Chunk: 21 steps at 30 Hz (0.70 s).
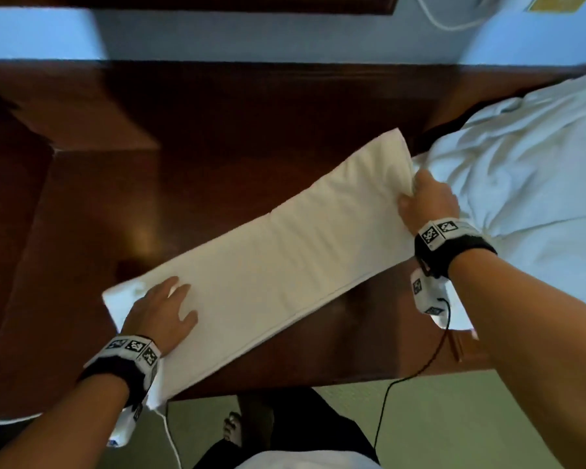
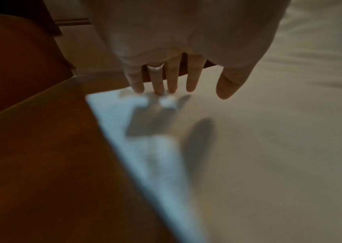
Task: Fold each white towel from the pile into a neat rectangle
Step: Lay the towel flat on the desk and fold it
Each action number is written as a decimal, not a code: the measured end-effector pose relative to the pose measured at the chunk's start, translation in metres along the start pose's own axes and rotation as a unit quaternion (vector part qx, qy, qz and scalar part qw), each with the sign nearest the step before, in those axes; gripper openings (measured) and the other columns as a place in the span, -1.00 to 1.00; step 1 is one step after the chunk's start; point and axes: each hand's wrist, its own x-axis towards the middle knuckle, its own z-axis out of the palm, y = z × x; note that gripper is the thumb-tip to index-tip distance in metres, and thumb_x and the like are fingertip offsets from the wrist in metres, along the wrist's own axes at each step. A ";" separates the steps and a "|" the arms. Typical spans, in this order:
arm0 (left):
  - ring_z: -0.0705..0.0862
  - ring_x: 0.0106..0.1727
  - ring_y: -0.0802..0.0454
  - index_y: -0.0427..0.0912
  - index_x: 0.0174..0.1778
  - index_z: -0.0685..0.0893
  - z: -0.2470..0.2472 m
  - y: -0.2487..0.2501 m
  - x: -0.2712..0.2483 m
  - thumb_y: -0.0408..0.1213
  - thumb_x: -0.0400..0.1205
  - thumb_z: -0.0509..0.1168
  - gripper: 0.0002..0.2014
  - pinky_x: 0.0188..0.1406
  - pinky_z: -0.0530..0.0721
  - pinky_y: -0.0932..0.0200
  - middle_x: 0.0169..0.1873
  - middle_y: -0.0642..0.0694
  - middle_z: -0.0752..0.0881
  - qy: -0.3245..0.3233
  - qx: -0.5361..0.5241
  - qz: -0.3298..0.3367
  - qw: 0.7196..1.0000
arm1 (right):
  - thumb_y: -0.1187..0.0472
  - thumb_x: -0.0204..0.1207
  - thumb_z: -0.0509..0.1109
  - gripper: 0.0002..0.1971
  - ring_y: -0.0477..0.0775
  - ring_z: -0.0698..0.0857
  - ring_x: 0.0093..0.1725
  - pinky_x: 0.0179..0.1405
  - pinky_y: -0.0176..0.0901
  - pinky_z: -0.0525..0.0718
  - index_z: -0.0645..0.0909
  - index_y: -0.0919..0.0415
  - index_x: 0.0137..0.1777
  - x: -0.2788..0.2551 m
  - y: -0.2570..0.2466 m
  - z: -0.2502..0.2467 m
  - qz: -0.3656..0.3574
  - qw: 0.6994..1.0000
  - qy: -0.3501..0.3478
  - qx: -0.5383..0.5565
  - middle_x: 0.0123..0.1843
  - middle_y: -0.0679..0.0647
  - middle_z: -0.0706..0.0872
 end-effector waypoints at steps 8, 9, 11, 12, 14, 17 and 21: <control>0.78 0.15 -0.22 -0.10 0.18 0.83 -0.002 0.052 -0.007 0.11 0.42 0.09 -0.40 0.02 0.72 -0.21 0.26 -0.15 0.76 -0.008 -0.009 0.125 0.992 | 0.22 0.52 0.29 -0.82 0.47 0.64 -0.19 -0.29 0.10 0.48 0.40 0.23 0.06 0.032 -0.033 -0.053 -0.156 0.978 0.114 -0.078 -0.11 0.32 0.65; 0.76 0.18 -0.21 -0.09 0.25 0.79 -0.003 0.054 -0.003 0.12 0.44 0.07 -0.38 0.07 0.70 -0.21 0.31 -0.14 0.73 0.012 -0.019 0.135 0.991 | 0.21 0.51 0.31 -0.81 0.45 0.64 -0.22 -0.30 0.08 0.48 0.41 0.23 0.05 0.022 -0.037 -0.048 -0.177 0.975 0.105 -0.088 -0.16 0.30 0.65; 0.69 0.26 -0.22 -0.13 0.39 0.70 -0.015 0.056 0.004 0.10 0.50 0.06 -0.36 0.17 0.66 -0.19 0.39 -0.14 0.65 0.052 -0.064 0.125 0.989 | 0.18 0.49 0.36 -0.79 0.41 0.63 -0.31 -0.36 0.03 0.40 0.46 0.24 0.03 -0.007 -0.046 -0.031 -0.233 0.964 0.085 -0.099 -0.25 0.22 0.61; 0.66 0.28 -0.23 -0.18 0.42 0.67 -0.024 0.055 0.006 0.05 0.55 0.12 -0.40 0.21 0.64 -0.16 0.40 -0.16 0.62 0.074 -0.100 0.110 0.986 | 0.16 0.47 0.37 -0.78 0.39 0.62 -0.37 -0.41 0.01 0.39 0.47 0.25 0.02 -0.025 -0.052 -0.019 -0.268 0.955 0.072 -0.102 -0.28 0.21 0.61; 0.64 0.29 -0.26 -0.29 0.43 0.64 -0.039 0.050 0.011 -0.20 0.62 0.33 -0.54 0.26 0.58 -0.09 0.37 -0.22 0.60 0.133 -0.170 0.080 0.973 | 0.15 0.38 0.42 -0.74 0.33 0.61 -0.52 -0.53 -0.09 0.38 0.48 0.24 -0.02 -0.064 -0.065 0.010 -0.343 0.933 0.055 -0.095 -0.34 0.20 0.63; 0.66 0.17 -0.25 -0.26 0.43 0.63 -0.052 0.036 0.015 -0.41 0.57 0.44 -0.53 0.15 0.62 -0.13 0.34 -0.19 0.60 0.182 -0.178 0.078 0.964 | 0.10 0.23 0.49 -0.68 0.24 0.58 -0.62 -0.57 -0.20 0.22 0.53 0.19 -0.08 -0.128 -0.085 0.064 -0.417 0.904 0.010 -0.091 -0.39 0.12 0.61; 0.64 0.20 -0.22 -0.19 0.49 0.59 -0.047 0.026 0.016 -0.30 0.56 0.39 -0.49 0.08 0.64 -0.11 0.38 -0.16 0.56 0.158 -0.092 0.140 0.973 | 0.04 0.05 0.65 -0.58 0.21 0.64 -0.48 -0.57 -0.19 0.22 0.65 0.13 -0.12 -0.197 -0.087 0.133 -0.407 0.897 -0.097 -0.143 -0.28 0.08 0.65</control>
